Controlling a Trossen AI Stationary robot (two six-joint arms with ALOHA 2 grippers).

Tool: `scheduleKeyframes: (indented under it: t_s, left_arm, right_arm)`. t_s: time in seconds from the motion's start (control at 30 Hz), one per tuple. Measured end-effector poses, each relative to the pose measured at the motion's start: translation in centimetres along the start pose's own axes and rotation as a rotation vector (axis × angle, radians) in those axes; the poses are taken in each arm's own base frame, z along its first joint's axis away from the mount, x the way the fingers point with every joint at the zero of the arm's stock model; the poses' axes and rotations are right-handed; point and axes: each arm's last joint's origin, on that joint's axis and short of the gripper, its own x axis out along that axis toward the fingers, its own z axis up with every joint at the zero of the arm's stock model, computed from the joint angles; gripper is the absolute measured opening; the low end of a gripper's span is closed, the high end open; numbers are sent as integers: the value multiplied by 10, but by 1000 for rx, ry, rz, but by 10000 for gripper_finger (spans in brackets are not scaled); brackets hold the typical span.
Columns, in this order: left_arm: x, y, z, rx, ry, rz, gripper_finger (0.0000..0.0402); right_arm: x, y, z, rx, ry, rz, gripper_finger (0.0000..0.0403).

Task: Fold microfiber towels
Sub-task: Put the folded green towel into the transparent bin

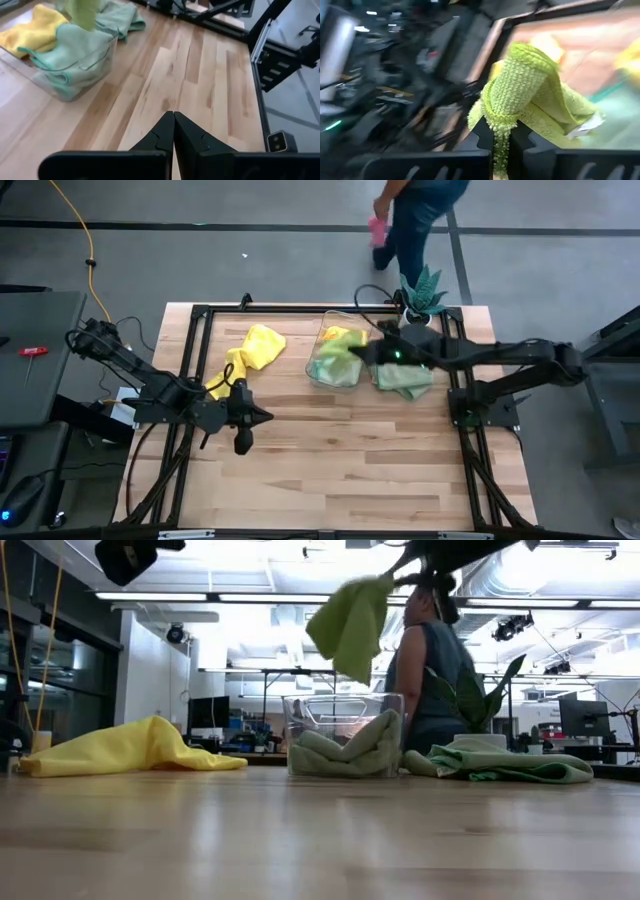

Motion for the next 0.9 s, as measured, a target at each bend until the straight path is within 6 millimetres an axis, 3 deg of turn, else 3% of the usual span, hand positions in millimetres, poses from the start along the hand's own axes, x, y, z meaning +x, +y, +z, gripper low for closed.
scheduleKeyframes:
  t_s: [0.27,0.43,0.7,0.9]
  left_arm:
    - [1,-5,4,-60,-42,-38,0]
    - [0,-5,5,-41,-50,-41,0]
    - [0,-5,4,-37,-49,-38,0]
    - [0,-5,4,-35,-48,-34,0]
  right_arm:
    - [45,-31,57,-33,-13,-241,0]
    - [82,-38,79,-78,-18,-223,0]
    - [112,-63,59,-124,105,-350,0]
    - [104,-85,43,-185,192,-650,0]
